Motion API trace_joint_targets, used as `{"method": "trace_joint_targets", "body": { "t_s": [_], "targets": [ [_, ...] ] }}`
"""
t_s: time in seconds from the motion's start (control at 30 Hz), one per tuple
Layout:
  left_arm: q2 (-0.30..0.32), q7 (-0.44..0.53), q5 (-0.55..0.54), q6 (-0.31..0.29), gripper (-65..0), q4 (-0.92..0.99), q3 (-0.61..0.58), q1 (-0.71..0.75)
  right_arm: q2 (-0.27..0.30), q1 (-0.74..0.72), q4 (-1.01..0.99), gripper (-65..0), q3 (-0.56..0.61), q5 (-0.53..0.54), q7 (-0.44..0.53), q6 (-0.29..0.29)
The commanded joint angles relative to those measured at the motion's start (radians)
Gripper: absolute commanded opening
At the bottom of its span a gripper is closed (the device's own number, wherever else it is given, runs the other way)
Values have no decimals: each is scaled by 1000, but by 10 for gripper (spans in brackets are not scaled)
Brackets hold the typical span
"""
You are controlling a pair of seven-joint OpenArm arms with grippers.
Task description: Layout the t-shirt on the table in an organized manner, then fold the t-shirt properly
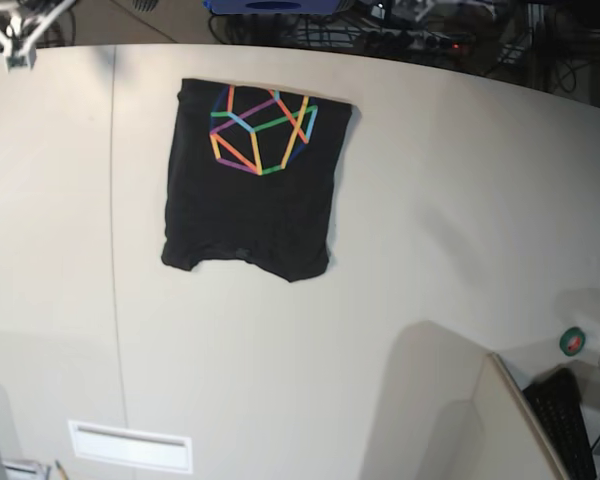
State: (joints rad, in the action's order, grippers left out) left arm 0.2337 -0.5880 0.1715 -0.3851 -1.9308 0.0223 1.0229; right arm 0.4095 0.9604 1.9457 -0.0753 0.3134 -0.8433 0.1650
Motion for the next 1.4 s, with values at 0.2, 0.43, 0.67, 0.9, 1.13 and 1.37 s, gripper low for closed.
{"method": "trace_joint_targets", "body": {
  "t_s": [0.2,0.43,0.67,0.9,1.13,1.37],
  "targets": [
    [-60,96,-2,15,-650,325,11,-108,-25,-148,-337,-650,179,8,6,-401],
    [-115,541,0,15,-650,924,-6,-378,-5,-453,-960,-650,372,10,379,-625],
    [-139,1012,6,15,-650,1705,-5,-703,-160,-705,-1624,-650,547,7,812,-637],
    [-135,1149,0,16,-650,1883,6,-803,-263,-757,-1819,-650,544,7,1139,-361],
    [-133,1087,7,16,-650,1835,-6,-803,-311,-757,-1819,-650,543,10,1146,-304],
    [-135,1086,9,16,-650,1883,-8,-797,-341,-737,-1819,-650,543,10,1146,-304]
  ]
}}
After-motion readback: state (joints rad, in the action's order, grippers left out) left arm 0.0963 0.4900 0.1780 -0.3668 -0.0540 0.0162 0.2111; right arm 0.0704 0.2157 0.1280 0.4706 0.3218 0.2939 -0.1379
